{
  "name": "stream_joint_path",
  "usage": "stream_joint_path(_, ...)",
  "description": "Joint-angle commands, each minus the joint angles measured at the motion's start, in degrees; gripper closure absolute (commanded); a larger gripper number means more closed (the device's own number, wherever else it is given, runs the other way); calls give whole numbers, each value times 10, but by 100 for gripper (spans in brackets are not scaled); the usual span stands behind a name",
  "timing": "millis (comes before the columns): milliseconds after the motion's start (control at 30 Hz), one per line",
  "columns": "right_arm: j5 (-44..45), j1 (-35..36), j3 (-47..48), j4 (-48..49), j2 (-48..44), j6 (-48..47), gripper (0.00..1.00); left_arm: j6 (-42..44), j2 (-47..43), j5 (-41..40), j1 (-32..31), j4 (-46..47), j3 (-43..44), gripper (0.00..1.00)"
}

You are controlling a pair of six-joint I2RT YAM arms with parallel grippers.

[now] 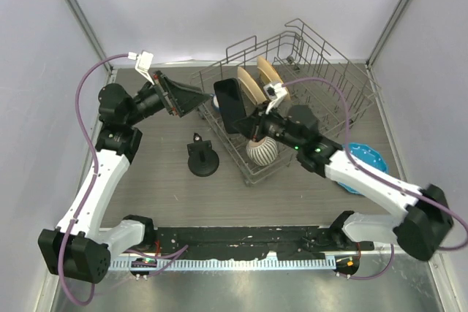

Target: Place the phone on the phone stand

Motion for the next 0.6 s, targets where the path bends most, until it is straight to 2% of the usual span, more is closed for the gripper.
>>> stream_joint_path(0, -94, 0, -8, 56, -146, -31, 99, -80, 18, 116, -11, 160, -13, 5)
stream_joint_path(100, -127, -1, -34, 51, -192, -21, 99, -88, 24, 143, -36, 191, -16, 3)
stream_joint_path(267, -194, 0, -33, 63, -205, -2, 99, -81, 20, 189, -101, 204, -15, 0)
stream_joint_path(500, -225, 0, -45, 83, -221, 6, 99, -76, -5, 216, -131, 231, -24, 0)
stream_joint_path(567, -237, 0, -47, 87, -221, 7, 99, -73, -7, 208, -130, 231, -27, 4)
